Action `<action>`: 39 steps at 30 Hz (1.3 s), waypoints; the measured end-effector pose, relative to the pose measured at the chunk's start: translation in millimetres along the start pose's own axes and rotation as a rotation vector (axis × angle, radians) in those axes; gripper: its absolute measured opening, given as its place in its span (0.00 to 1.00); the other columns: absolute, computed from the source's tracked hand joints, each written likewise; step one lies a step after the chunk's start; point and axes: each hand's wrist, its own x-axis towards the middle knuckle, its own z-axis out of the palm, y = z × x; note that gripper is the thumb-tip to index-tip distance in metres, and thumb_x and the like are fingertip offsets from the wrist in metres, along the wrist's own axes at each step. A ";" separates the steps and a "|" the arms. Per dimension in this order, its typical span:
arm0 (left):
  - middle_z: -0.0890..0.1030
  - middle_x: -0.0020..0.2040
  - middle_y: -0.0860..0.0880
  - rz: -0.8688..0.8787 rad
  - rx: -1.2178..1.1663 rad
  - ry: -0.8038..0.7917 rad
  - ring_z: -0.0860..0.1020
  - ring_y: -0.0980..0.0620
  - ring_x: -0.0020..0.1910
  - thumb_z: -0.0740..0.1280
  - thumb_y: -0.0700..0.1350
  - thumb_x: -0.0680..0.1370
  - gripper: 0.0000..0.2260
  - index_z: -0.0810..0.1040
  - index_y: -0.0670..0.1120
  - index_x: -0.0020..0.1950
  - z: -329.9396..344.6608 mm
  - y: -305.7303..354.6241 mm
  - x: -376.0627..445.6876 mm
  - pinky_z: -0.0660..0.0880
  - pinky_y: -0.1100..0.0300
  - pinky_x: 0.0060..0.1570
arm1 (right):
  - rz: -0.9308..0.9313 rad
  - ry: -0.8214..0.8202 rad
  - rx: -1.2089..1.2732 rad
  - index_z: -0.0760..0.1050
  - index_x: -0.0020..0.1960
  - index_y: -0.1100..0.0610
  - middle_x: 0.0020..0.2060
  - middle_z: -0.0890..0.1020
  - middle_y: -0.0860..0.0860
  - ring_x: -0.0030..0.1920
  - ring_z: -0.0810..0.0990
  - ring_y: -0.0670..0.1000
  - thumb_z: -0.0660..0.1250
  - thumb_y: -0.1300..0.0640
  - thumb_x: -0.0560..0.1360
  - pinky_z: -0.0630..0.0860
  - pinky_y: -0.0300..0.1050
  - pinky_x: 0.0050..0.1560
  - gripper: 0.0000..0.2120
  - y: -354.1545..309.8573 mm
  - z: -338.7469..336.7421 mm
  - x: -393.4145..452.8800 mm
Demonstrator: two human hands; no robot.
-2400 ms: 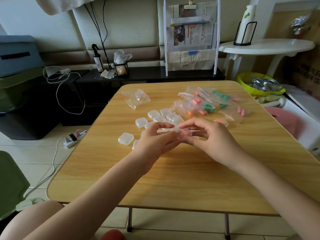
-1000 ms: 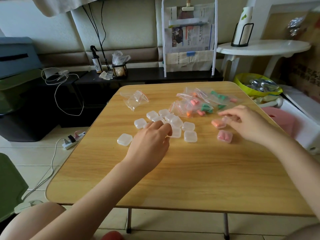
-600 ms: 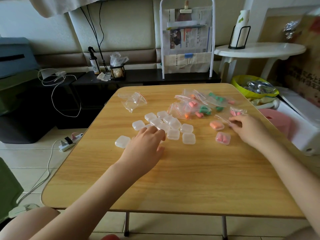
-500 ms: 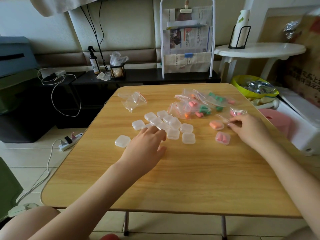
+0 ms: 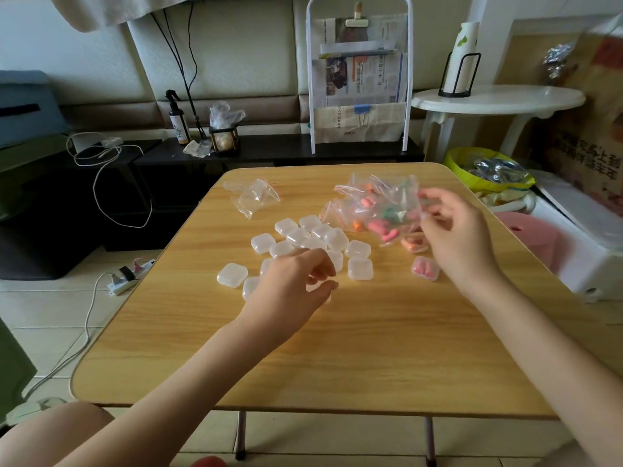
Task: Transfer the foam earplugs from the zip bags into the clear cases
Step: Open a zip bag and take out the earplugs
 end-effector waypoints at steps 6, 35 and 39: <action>0.73 0.54 0.58 -0.010 0.062 -0.180 0.71 0.58 0.50 0.74 0.47 0.71 0.16 0.77 0.50 0.58 -6.7 1.7 -0.6 0.68 0.75 0.49 | 0.268 -0.099 0.312 0.71 0.61 0.56 0.50 0.80 0.58 0.46 0.82 0.58 0.56 0.70 0.79 0.68 0.28 0.23 0.15 -15.7 15.7 -18.1; 0.80 0.39 0.44 -0.302 -0.608 0.186 0.83 0.51 0.38 0.73 0.46 0.71 0.13 0.73 0.40 0.43 -10.2 25.0 2.3 0.81 0.56 0.39 | -0.069 -0.116 0.250 0.81 0.46 0.47 0.39 0.84 0.43 0.44 0.80 0.38 0.68 0.60 0.76 0.73 0.30 0.46 0.08 -31.0 40.0 -55.2; 0.82 0.43 0.40 -0.357 -0.829 0.130 0.84 0.47 0.41 0.71 0.44 0.73 0.11 0.76 0.36 0.46 -11.0 28.3 2.3 0.81 0.57 0.42 | -0.165 -0.172 0.192 0.82 0.47 0.55 0.37 0.83 0.49 0.39 0.80 0.40 0.69 0.63 0.75 0.74 0.31 0.40 0.06 -33.5 46.2 -63.5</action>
